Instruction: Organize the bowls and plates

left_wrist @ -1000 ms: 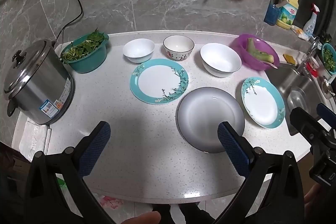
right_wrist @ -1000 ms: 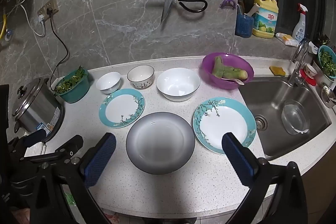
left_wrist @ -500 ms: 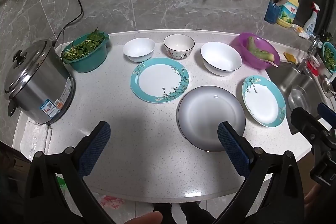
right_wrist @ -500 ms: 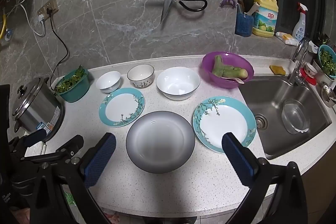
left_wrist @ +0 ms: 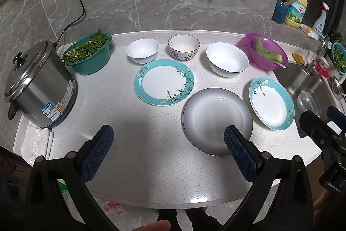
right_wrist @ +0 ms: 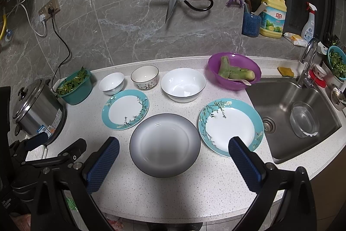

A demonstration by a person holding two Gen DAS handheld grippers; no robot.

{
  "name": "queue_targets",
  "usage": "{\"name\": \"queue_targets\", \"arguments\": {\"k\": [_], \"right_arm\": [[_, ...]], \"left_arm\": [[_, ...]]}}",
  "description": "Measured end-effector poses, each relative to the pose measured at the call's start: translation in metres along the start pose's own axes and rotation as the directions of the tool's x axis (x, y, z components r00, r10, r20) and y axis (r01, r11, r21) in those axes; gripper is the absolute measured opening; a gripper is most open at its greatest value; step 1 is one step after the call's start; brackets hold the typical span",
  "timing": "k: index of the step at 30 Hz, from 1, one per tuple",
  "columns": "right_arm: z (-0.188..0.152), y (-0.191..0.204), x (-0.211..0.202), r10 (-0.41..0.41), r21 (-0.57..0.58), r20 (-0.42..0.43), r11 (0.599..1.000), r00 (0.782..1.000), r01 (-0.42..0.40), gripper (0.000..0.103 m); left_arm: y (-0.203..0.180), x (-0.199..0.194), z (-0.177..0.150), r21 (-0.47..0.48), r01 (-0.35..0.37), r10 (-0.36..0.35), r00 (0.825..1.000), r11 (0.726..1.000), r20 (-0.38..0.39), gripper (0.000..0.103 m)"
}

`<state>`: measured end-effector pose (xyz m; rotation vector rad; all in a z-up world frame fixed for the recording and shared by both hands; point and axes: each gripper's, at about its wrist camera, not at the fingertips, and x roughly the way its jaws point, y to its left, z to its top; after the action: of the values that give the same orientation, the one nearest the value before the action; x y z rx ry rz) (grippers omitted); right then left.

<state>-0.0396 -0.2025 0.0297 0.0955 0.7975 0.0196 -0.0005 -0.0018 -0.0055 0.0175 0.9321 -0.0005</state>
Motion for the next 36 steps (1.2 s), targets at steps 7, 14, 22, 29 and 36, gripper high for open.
{"name": "queue_targets", "arguments": {"k": [7,14,22,29,36], "right_arm": [[0.0011,0.0010,0.0001,-0.001,0.001,-0.001,1.000,1.000,0.001,0.103],[0.0017,0.0012,0.0003,-0.001,0.000,-0.002,1.000,1.000,0.001,0.103],[0.0018,0.0019,0.0009,-0.001,0.000,-0.003,1.000,1.000,0.001,0.103],[0.0013,0.0017,0.0015,-0.001,0.000,-0.004,1.000,1.000,0.001,0.103],[0.0003,0.0028,0.0022,-0.001,-0.002,-0.007,1.000,1.000,0.001,0.103]], "left_arm": [[-0.0003,0.0004,-0.0002,0.000,0.000,0.000,1.000,1.000,-0.001,0.103],[-0.0002,-0.0007,0.0005,0.001,-0.001,0.001,1.000,1.000,-0.002,0.103],[0.0003,-0.0039,0.0017,0.001,-0.003,0.003,1.000,1.000,-0.001,0.103],[-0.0004,-0.0028,-0.0043,0.000,-0.002,0.002,1.000,1.000,-0.002,0.103],[0.0002,-0.0049,-0.0023,0.001,-0.003,0.003,1.000,1.000,-0.003,0.103]]}}
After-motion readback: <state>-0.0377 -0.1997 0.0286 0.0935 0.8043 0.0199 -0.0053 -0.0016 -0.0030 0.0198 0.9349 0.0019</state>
